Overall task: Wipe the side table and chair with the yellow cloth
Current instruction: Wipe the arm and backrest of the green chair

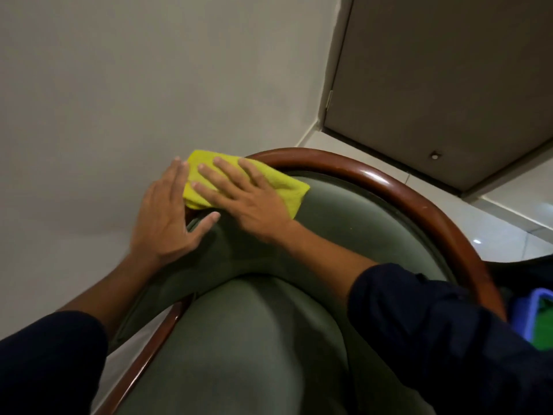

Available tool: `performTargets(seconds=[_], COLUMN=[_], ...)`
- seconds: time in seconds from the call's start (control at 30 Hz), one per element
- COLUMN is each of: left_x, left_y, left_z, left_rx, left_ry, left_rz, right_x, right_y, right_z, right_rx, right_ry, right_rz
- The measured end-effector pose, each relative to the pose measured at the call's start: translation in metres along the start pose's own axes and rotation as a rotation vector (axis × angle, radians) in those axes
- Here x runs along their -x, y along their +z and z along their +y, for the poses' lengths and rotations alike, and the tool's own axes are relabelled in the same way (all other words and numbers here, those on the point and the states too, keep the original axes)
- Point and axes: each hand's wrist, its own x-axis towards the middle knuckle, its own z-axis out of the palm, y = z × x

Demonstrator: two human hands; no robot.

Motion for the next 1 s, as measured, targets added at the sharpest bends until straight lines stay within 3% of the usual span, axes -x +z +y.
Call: performTargets(seconds=[0.13,0.23,0.3,0.47,0.57,0.67,0.87,1.0], left_x=[0.0,-0.001,-0.002,-0.006,0.0,0.013,-0.009,-0.004], left_y=[-0.001,-0.005,-0.008,-0.01,-0.011,-0.011,-0.008,-0.006], left_z=[0.0,0.005,0.006,0.009,0.01,-0.007,0.003,0.01], left_rx=[0.002,-0.033,-0.069,-0.097,-0.081,-0.069,-0.04,-0.008], left_ry=[-0.002,-0.005,0.003,0.003,-0.005,-0.034,0.011,0.027], left_rz=[-0.005,-0.059,-0.093,-0.15,-0.163,-0.184,-0.189,-0.188], right_x=[0.023,0.074,0.111,0.204,0.258,0.262,0.206,0.125], right_y=[0.008,0.011,0.005,-0.032,-0.051,-0.054,-0.032,-0.019], right_z=[0.007,0.024,0.034,0.055,0.031,0.005,0.039,0.041], right_rx=[0.075,0.141,0.175,0.241,0.198,0.147,0.08,-0.003], right_ry=[-0.104,-0.082,0.017,0.496,0.639,0.658,0.658,0.443], right_rz=[-0.046,-0.155,-0.205,-0.143,-0.199,-0.251,-0.204,-0.137])
